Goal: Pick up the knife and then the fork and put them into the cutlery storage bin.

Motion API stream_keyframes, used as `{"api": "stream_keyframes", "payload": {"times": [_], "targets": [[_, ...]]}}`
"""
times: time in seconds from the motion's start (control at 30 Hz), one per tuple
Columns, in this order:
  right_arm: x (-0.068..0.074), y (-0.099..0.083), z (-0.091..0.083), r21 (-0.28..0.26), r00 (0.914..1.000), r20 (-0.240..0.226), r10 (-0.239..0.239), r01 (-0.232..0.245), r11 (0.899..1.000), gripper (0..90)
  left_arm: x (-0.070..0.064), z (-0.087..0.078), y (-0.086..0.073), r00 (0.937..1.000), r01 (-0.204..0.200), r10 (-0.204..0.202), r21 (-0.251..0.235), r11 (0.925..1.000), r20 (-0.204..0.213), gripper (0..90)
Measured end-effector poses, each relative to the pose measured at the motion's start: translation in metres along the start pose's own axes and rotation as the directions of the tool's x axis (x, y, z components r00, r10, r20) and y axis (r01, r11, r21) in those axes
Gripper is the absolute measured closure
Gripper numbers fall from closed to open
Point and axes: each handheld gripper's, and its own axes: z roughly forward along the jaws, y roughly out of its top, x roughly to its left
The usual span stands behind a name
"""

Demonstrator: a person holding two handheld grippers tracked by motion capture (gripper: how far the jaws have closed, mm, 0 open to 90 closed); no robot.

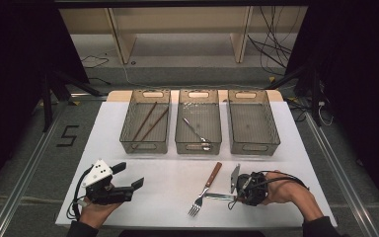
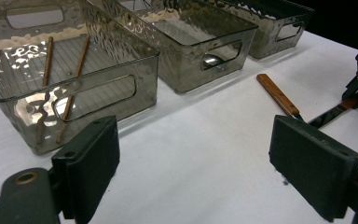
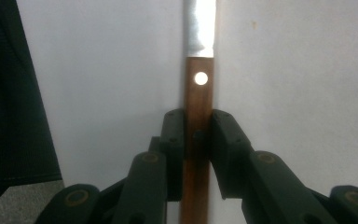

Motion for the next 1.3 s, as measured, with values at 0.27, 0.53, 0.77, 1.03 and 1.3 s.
{"api": "stream_keyframes", "payload": {"times": [0.27,0.53,0.77,1.03,1.3], "targets": [[0.001,-0.005,-0.002,-0.017,0.9986,0.016,-0.050,0.051,0.999,76.7,0.000,0.000,0.000,1.0000,0.000,0.000,0.002,1.0000,-0.001,15.8],[0.000,-0.019,-0.011,-0.013,0.9996,0.014,-0.024,0.024,1.000,76.8,0.000,0.001,0.000,1.0000,0.000,0.000,0.003,1.0000,-0.002,15.8],[-0.006,-0.040,-0.032,-0.130,0.9965,0.043,0.072,-0.066,0.989,76.8,0.000,0.001,0.000,1.0000,0.000,0.000,0.003,1.0000,-0.002,15.8],[-0.019,-0.038,-0.054,-0.331,0.9712,0.077,0.226,-0.189,0.924,76.7,0.000,0.001,0.000,1.0000,0.002,-0.002,-0.001,1.0000,-0.002,15.8],[-0.044,-0.030,-0.076,-0.472,0.9046,0.055,0.423,-0.349,0.809,76.8,0.001,-0.001,0.000,1.0000,0.005,-0.005,-0.011,0.9999,-0.003,15.8]]}}
